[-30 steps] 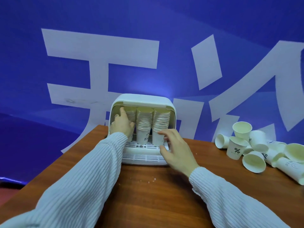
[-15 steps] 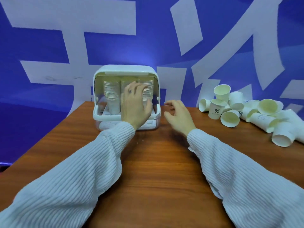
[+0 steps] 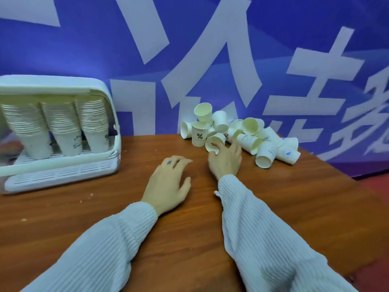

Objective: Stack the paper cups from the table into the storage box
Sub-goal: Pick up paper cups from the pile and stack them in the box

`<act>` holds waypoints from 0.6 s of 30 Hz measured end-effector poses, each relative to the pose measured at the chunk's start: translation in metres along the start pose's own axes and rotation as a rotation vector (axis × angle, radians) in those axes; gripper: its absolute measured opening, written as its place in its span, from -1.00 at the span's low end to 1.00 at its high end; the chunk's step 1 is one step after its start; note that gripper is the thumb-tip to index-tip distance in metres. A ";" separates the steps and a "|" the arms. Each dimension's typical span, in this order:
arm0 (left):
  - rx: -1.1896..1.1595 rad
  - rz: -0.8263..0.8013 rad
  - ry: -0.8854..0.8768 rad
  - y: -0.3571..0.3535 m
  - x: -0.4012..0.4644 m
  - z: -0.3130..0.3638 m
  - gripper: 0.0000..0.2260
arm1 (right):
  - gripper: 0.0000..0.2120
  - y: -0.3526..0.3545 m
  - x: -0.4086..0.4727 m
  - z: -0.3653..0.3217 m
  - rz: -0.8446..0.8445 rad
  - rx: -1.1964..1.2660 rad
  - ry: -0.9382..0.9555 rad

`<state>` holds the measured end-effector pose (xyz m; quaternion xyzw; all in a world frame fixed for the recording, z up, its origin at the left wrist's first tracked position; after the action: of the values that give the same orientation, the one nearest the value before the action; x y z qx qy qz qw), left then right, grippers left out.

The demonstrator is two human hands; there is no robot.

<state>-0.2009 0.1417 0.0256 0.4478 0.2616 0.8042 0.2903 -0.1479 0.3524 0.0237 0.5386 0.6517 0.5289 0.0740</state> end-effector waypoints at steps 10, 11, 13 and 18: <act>0.015 0.059 0.032 0.011 0.002 0.000 -0.39 | -0.68 0.025 -0.007 0.008 -0.017 0.306 -0.159; 0.037 0.064 0.037 0.013 0.002 0.001 -0.27 | -0.72 0.029 -0.019 -0.005 -0.076 0.402 -0.086; 0.077 0.066 0.019 0.016 0.003 0.005 -0.06 | -0.79 0.029 -0.053 -0.037 -0.269 0.533 0.123; 0.030 0.054 0.128 0.017 -0.003 -0.005 -0.12 | -0.84 0.058 -0.050 -0.018 -0.065 0.628 0.080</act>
<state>-0.2075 0.1268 0.0334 0.4065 0.2793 0.8348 0.2446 -0.1031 0.2949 0.0524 0.4925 0.8025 0.3200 -0.1047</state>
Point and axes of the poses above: each hand's wrist, its own x-axis towards the middle knuckle, its own y-axis out of the back of the hand, z = x × y, the point moved 10 cm from there along x, towards the middle knuckle, and after that the axes turned 9 degrees about -x, right-handed, at the moved point
